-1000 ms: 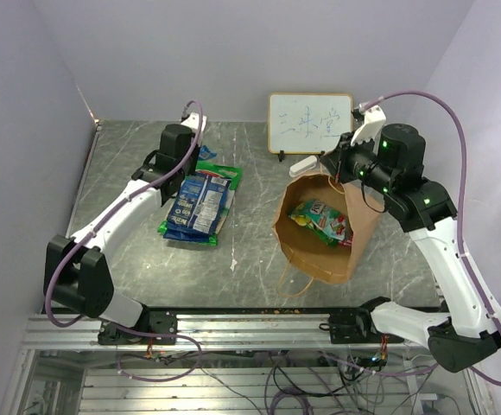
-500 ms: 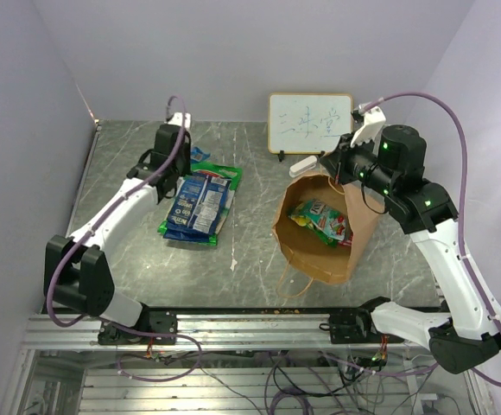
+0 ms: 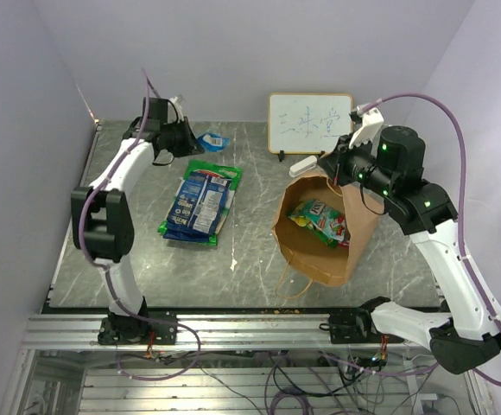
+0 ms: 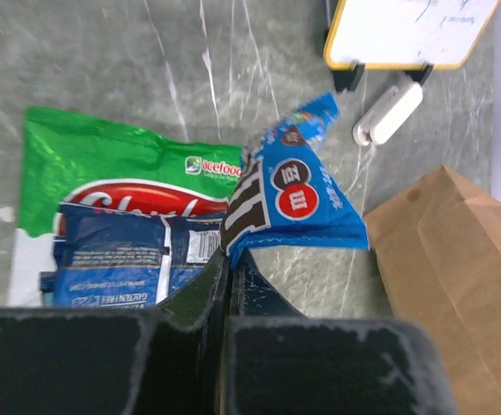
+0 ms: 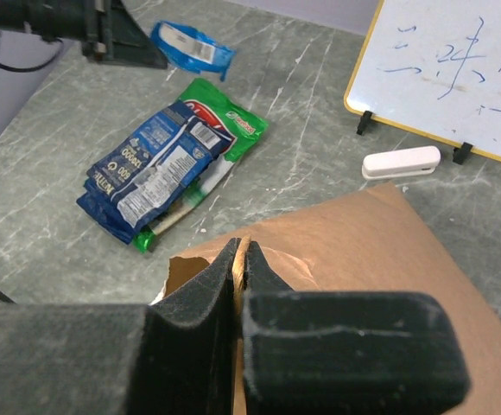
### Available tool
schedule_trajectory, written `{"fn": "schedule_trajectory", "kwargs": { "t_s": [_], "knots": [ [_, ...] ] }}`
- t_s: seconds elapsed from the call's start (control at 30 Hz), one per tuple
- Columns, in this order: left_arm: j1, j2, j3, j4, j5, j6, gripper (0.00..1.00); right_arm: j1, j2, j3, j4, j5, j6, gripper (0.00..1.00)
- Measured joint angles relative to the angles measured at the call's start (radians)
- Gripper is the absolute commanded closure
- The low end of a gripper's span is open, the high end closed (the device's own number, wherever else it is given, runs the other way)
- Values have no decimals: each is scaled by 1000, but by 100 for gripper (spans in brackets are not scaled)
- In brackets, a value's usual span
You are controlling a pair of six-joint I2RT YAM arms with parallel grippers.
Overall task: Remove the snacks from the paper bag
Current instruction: Place the snack at the center of the board.
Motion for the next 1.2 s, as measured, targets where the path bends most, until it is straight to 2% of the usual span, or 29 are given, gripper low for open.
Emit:
{"fn": "schedule_trajectory", "kwargs": {
  "t_s": [0.37,0.6,0.83,0.9,1.03,1.2],
  "knots": [
    [8,278,120,-102,224,-102,93,0,-8,-2,-10,-2,8,100],
    [13,337,133,-101,317,-153,91,0,-8,-2,-12,-2,20,100],
    [22,370,195,-192,296,-119,64,0,-8,-2,-12,-11,24,100],
    [24,370,204,-229,266,-103,51,0,-8,-4,-12,-13,24,100],
    [29,368,224,-283,196,-77,35,0,-8,-5,-11,-15,26,100],
    [35,301,233,-340,74,-59,31,0,-8,-5,-11,-16,26,100]
  ]
}}
